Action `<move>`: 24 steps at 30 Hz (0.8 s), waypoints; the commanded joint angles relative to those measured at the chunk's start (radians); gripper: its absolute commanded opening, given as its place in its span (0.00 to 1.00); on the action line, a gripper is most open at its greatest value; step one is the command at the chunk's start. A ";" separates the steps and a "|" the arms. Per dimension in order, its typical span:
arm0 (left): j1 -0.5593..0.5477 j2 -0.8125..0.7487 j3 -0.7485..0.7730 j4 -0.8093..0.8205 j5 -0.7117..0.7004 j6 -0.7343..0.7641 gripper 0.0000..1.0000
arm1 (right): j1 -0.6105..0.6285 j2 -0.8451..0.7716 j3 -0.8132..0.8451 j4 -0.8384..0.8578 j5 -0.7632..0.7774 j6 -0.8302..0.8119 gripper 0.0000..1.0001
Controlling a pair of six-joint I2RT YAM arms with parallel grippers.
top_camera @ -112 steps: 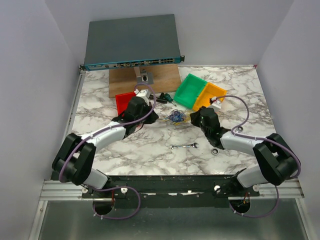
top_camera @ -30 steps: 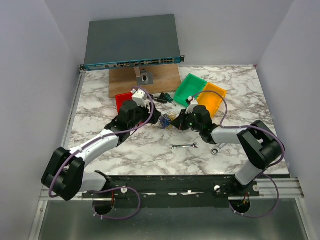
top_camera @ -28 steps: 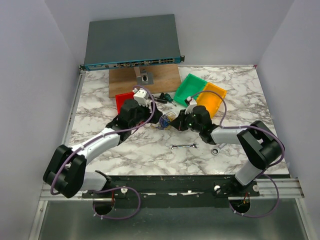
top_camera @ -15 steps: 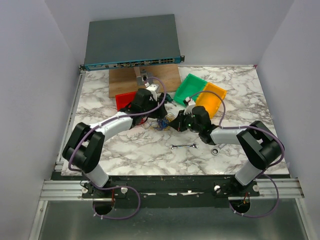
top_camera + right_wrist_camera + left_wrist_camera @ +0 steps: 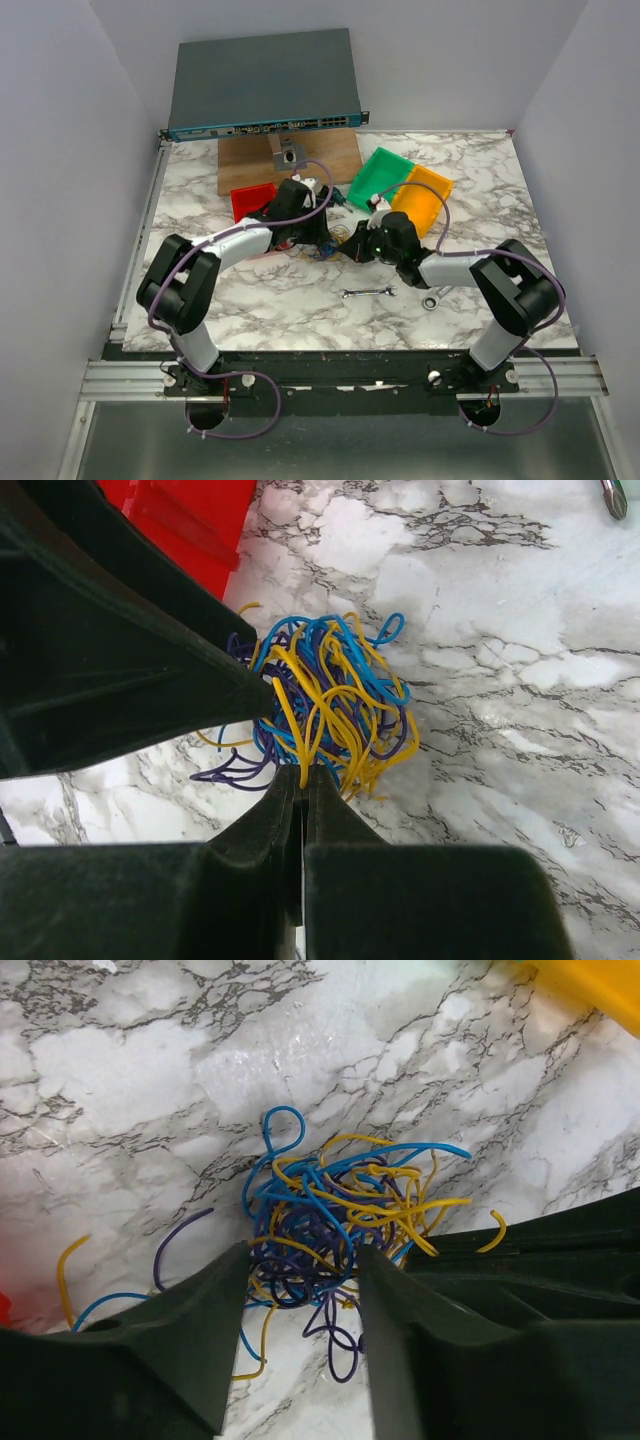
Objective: Untangle the cables
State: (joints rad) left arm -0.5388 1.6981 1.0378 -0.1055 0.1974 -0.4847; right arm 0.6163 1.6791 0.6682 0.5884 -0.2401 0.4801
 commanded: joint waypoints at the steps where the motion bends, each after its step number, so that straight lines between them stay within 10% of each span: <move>1: -0.001 0.054 0.054 -0.054 0.048 -0.017 0.33 | 0.007 0.019 0.025 -0.006 0.029 0.005 0.01; 4: 0.002 0.041 0.046 -0.054 0.025 -0.024 0.00 | 0.007 0.014 0.024 -0.015 0.064 0.013 0.01; 24: 0.230 -0.391 -0.417 0.364 -0.032 -0.205 0.00 | 0.005 -0.414 -0.233 -0.242 1.137 0.410 0.01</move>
State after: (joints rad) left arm -0.3077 1.3460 0.6270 0.1581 0.1501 -0.6724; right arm 0.6262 1.3327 0.4946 0.3813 0.6388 0.7654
